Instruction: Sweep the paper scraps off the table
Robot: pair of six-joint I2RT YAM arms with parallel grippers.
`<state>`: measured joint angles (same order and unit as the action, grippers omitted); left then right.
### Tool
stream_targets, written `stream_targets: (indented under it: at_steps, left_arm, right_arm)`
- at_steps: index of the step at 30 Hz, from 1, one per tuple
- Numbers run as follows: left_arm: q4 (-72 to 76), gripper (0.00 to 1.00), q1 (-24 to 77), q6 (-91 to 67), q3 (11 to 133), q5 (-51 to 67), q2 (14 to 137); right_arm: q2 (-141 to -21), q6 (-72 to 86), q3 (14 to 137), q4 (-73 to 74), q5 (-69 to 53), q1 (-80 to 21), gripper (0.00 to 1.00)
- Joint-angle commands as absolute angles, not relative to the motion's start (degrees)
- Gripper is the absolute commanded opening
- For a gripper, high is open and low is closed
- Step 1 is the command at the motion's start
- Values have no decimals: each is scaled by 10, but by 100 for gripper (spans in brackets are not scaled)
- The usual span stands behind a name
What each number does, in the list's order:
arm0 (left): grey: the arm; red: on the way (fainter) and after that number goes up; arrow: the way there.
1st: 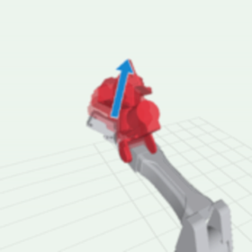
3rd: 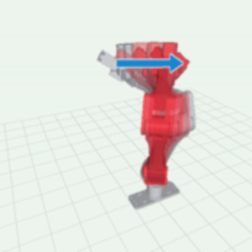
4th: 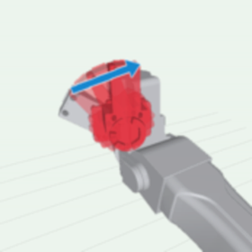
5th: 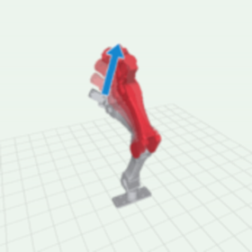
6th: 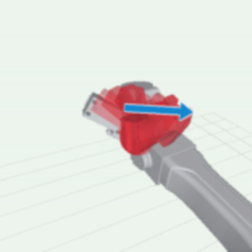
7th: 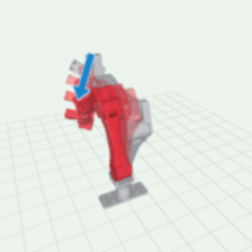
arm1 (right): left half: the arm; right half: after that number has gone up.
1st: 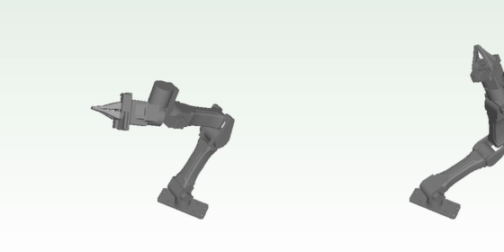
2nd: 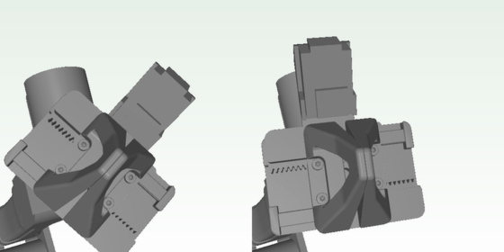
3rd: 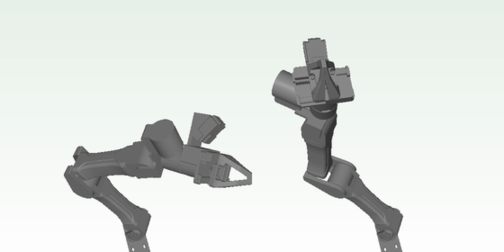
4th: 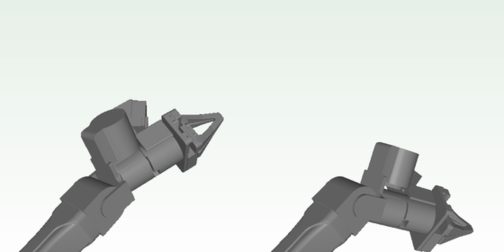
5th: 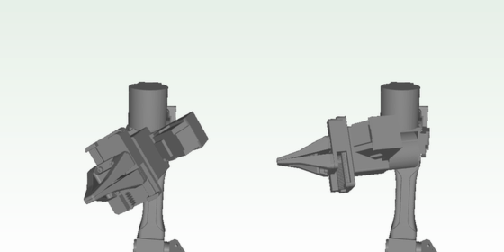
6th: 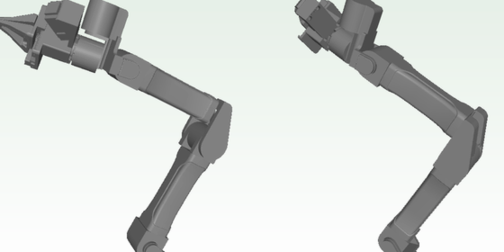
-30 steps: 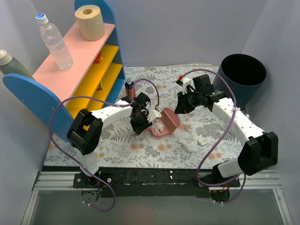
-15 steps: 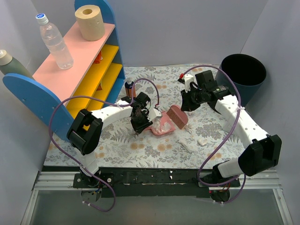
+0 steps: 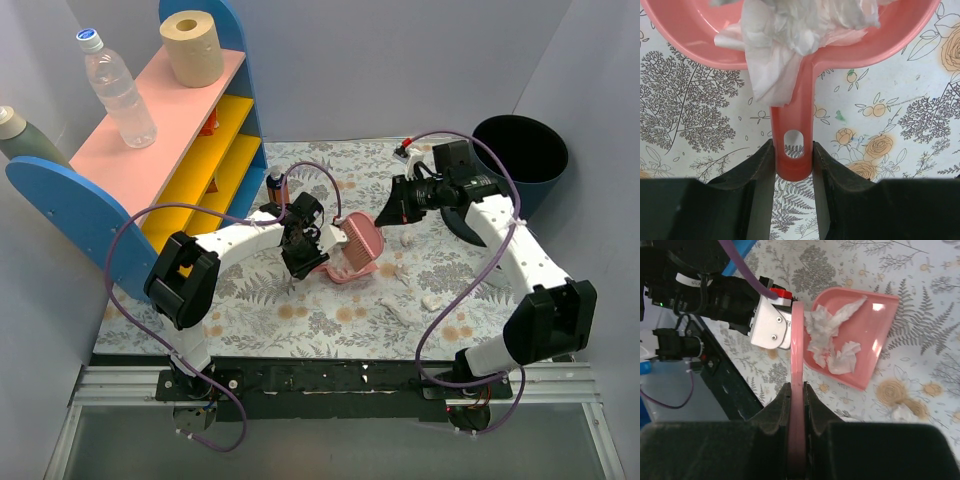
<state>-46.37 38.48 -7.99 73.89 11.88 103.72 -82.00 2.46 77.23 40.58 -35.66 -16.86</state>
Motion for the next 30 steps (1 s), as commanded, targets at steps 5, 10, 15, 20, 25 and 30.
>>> stream_targets:
  at_steps: [5, 10, 15, 20, 25, 30]
  left_arm:
    - [-460, 0, 388, -93, 758, 121, 1008]
    - [-462, 0, 388, -93, 763, 121, 1003]
    - [-464, 0, 388, -91, 767, 119, 1002]
    - [-459, 0, 388, -91, 772, 119, 1005]
    - [-457, 0, 388, -93, 769, 120, 1005]
    - [-454, 0, 388, -96, 766, 122, 1007]
  right_arm:
    - [-887, 130, 790, 334, -504, -164, 1]
    - [-909, 133, 791, 330, -486, -162, 1]
    - [-910, 101, 805, 366, -411, -160, 1]
    - [-904, 92, 792, 374, -388, -142, 1]
    - [-897, 80, 787, 385, -367, -131, 1]
    - [-885, 72, 779, 390, -360, -127, 1]
